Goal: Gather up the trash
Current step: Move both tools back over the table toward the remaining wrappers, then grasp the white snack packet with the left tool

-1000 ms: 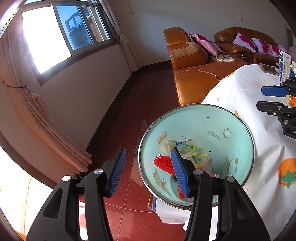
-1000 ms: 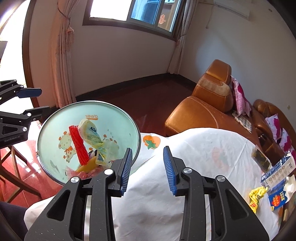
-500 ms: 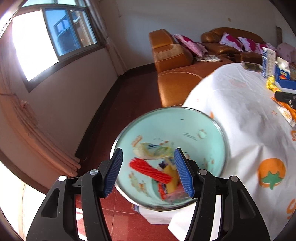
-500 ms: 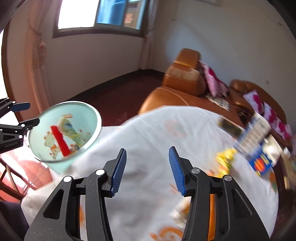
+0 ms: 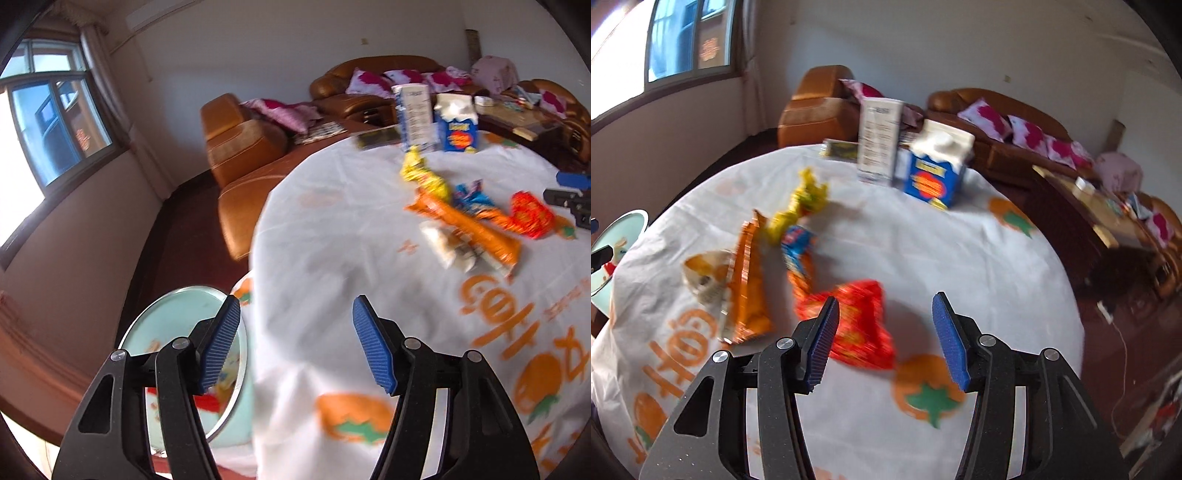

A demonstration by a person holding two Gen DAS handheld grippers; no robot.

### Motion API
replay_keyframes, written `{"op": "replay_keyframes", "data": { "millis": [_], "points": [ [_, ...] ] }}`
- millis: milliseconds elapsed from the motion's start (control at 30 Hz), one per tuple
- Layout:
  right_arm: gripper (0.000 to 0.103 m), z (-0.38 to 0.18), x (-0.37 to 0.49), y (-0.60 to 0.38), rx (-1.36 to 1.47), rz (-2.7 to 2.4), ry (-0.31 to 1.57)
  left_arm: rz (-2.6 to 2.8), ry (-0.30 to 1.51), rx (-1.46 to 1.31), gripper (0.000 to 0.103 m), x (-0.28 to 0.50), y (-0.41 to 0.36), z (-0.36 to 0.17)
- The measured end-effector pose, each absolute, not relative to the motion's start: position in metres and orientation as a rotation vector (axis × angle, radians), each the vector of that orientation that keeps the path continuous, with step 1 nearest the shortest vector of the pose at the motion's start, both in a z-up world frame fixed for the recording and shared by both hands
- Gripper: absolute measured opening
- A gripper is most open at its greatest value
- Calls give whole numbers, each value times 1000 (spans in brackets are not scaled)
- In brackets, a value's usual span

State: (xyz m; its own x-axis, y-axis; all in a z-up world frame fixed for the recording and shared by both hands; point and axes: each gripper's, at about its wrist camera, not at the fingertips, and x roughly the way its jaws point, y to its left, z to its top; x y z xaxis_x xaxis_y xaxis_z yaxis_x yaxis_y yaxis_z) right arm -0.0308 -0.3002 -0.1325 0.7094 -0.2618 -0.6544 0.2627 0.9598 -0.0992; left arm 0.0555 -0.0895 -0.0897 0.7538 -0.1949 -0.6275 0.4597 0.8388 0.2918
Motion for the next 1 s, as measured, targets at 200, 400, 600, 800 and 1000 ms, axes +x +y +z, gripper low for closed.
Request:
{"op": "replay_keyframes", "data": {
  "millis": [200, 400, 600, 800, 1000],
  "points": [
    [61, -139, -56, -325, 37, -332, 712, -481, 569, 488, 69, 45, -153, -85],
    [65, -143, -67, -346, 105, -359, 692, -534, 600, 540, 69, 50, -195, -106],
    [65, -150, -69, -345, 125, -340, 688, -532, 667, 583, 68, 62, -207, -134],
    [65, -154, -67, -342, 141, -317, 695, -600, 726, 560, 28, 69, -206, -140],
    [65, -145, -62, -335, 171, -292, 670, -598, 718, 528, 20, 72, -191, -129]
  ]
}}
